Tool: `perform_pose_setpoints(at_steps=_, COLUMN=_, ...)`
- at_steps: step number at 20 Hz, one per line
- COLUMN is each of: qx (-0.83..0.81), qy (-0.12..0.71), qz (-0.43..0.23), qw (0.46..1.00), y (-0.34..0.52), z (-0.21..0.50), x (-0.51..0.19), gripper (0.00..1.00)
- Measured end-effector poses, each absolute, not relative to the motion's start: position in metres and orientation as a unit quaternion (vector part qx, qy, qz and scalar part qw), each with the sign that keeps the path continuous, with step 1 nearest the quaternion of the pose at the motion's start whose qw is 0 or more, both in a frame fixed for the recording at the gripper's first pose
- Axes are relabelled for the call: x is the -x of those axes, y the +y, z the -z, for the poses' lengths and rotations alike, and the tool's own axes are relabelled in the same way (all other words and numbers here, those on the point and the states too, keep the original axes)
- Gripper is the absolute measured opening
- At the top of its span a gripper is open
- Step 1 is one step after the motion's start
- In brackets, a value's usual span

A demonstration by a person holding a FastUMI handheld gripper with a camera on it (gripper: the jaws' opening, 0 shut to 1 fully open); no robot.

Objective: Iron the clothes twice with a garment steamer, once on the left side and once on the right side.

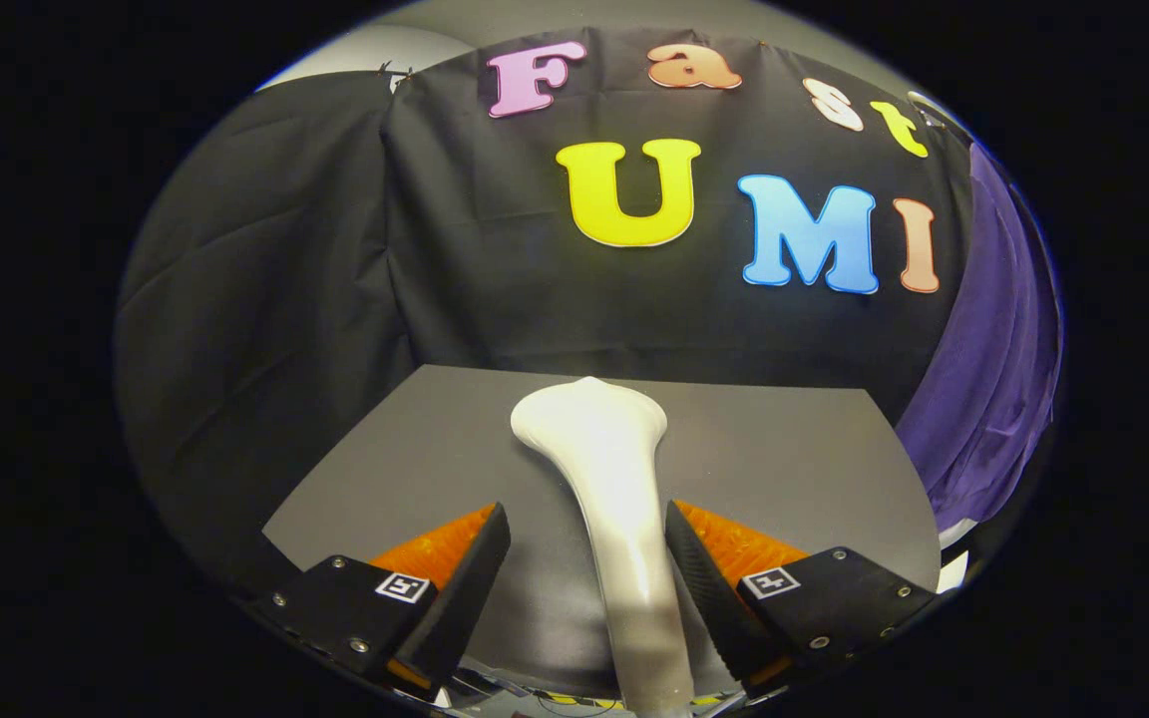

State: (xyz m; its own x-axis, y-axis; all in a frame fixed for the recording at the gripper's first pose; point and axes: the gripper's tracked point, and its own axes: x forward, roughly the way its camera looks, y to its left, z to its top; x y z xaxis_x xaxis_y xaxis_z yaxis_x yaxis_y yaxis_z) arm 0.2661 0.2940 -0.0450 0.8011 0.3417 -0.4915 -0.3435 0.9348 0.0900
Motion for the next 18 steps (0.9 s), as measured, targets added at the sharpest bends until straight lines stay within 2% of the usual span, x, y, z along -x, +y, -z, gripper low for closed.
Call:
perform_pose_setpoints(at_steps=5, qx=-0.021, qy=0.293, qz=-0.174, qw=0.940, y=0.283, z=0.064, x=-0.265, gripper=0.96)
perform_pose_setpoints(at_steps=8, qx=-0.029, qy=0.300, qz=-0.183, qw=0.936, y=0.282, z=0.067, x=-0.264, gripper=0.91)
perform_pose_setpoints(at_steps=10, qx=-0.031, qy=0.300, qz=-0.184, qw=0.936, y=0.276, z=0.066, x=-0.267, gripper=0.84)
perform_pose_setpoints(at_steps=13, qx=-0.048, qy=0.292, qz=-0.189, qw=0.936, y=0.273, z=0.066, x=-0.271, gripper=0.61)
perform_pose_setpoints(at_steps=14, qx=-0.054, qy=0.292, qz=-0.190, qw=0.936, y=0.273, z=0.067, x=-0.271, gripper=0.58)
perform_pose_setpoints(at_steps=16, qx=-0.063, qy=0.287, qz=-0.191, qw=0.936, y=0.271, z=0.066, x=-0.272, gripper=0.45)
perform_pose_setpoints(at_steps=18, qx=-0.057, qy=0.284, qz=-0.190, qw=0.938, y=0.273, z=0.066, x=-0.271, gripper=0.41)
